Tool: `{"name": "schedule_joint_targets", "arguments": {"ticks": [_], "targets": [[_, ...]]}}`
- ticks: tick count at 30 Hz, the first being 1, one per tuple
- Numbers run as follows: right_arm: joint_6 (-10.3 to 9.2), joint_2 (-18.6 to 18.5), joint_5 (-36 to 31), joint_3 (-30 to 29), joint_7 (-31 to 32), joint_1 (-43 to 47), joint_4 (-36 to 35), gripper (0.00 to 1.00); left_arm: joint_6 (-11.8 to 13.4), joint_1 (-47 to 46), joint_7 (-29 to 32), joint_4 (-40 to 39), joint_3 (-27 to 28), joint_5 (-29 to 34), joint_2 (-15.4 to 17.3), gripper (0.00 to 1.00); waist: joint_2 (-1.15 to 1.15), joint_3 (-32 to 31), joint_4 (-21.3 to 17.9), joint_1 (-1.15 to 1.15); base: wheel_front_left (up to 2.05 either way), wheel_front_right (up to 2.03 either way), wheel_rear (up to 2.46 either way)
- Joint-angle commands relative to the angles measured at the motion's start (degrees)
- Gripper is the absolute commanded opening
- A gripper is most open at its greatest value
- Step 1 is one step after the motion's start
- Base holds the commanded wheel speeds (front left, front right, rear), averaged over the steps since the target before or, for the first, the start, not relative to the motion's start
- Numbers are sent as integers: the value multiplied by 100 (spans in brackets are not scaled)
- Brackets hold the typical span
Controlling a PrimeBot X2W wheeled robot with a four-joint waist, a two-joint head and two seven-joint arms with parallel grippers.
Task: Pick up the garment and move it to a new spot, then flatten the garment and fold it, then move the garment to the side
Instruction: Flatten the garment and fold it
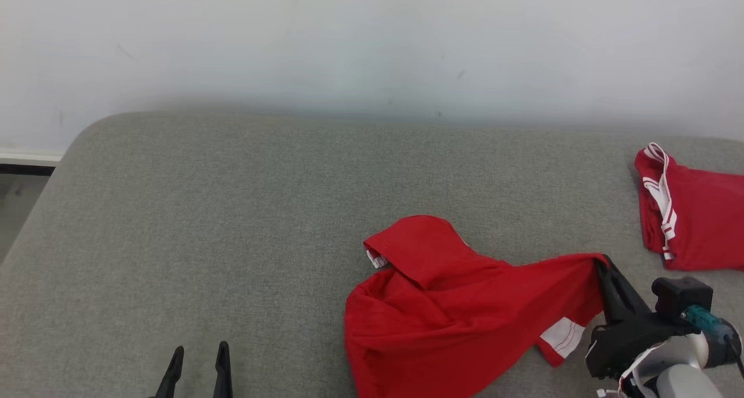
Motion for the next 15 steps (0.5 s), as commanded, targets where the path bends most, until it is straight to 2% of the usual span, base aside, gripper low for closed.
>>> {"name": "schedule_joint_targets", "arguments": {"ticks": [1, 4, 5, 6, 7, 15], "targets": [[-16, -87, 25, 4, 105, -106, -77, 0, -8, -68, -20, 21, -24, -49, -6, 100, 0, 10, 82, 0, 0, 0, 0], [-16, -225, -111, 63, 369, -190, 5, 0, -8, -91, -20, 40, -46, -66, -7, 100, 0, 24, 160, 0, 0, 0, 0], [-16, -234, -125, 79, 431, -233, 63, 3, -8, -88, -20, 38, -51, -71, -8, 100, 0, 29, 172, 0, 0, 0, 0], [-16, -266, -170, 81, 452, -300, 131, 31, -8, -85, -20, 37, -65, -84, -8, 100, 0, 36, 179, 0, 0, 0, 0], [-16, -285, -210, 90, 426, -360, 209, 100, -8, -81, -20, 48, -91, -103, -10, 100, 0, 39, 185, 0, 0, 0, 0], [-16, -35, -90, -53, -249, -455, 486, 100, -9, 0, -20, 45, -170, -119, -9, 100, 0, -40, 34, 0, 0, 0, 0]]}}
